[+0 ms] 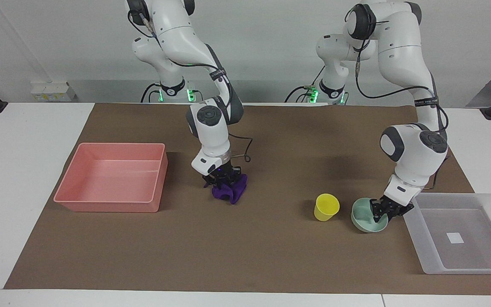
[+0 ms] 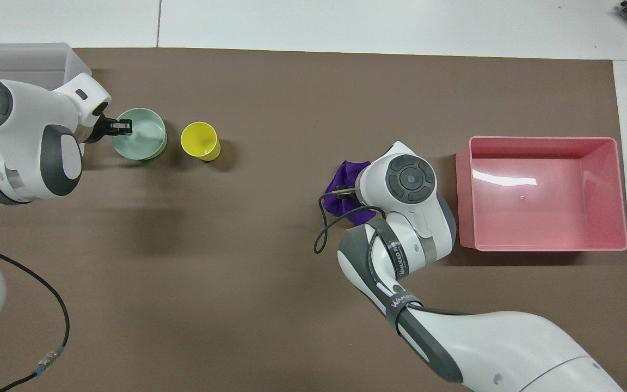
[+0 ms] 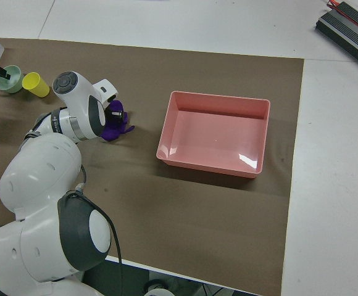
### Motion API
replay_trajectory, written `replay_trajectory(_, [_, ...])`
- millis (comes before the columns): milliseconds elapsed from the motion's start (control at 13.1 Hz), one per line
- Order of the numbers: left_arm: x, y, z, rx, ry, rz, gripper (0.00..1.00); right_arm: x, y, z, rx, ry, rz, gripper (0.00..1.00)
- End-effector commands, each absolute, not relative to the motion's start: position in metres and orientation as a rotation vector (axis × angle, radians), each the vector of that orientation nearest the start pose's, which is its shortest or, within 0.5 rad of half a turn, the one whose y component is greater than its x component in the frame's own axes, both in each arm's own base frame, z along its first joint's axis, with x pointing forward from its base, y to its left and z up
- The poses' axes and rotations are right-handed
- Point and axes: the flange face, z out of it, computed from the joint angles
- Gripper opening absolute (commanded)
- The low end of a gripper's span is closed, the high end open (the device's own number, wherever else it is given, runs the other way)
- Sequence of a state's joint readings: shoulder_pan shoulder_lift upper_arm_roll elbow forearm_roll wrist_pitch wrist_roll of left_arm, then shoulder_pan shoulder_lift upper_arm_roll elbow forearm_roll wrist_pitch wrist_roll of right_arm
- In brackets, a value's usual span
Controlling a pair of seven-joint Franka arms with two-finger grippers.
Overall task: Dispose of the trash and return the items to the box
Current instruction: 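Grasp the cloth with the right gripper while the left gripper grasps the cup, then open the right gripper over the pink tray while the left gripper boxes the cup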
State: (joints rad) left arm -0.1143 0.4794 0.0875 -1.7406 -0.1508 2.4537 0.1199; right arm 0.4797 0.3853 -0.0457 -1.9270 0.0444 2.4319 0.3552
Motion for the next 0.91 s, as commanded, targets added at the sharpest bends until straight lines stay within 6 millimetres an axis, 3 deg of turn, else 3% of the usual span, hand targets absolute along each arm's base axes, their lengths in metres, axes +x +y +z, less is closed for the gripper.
replay_trajectory(0, [0.678,-0.023,0.370,-3.221,0.047,-0.382,0.00,0.568,0.263,0.338,-3.100,-0.017,-0.147,0.00])
replay_trajectory(152, [0.675,-0.022,0.408,-3.235,0.047,-0.397,0.00,0.565,0.256,0.381,-3.095,0.040,-0.148,0.00])
replay_trajectory(381, [0.692,0.002,0.456,-3.227,0.011,-0.461,0.00,0.562,0.236,0.446,-3.106,0.100,-0.174,0.00])
replay_trajectory(457, [0.696,0.030,0.460,-3.209,-0.049,-0.502,0.00,0.559,0.230,0.465,-3.107,0.109,-0.175,0.00])
replay_trajectory(609, [0.704,0.046,0.457,-3.175,-0.076,-0.573,0.00,0.561,0.189,0.500,-3.113,0.167,-0.236,0.00])
replay_trajectory(685, [0.711,0.065,0.454,-3.155,-0.115,-0.611,0.00,0.561,0.168,0.513,-3.124,0.200,-0.247,0.00])
replay_trajectory(838, [0.727,0.123,0.451,-3.111,-0.217,-0.664,0.00,0.564,0.119,0.529,-3.151,0.257,-0.263,0.00])
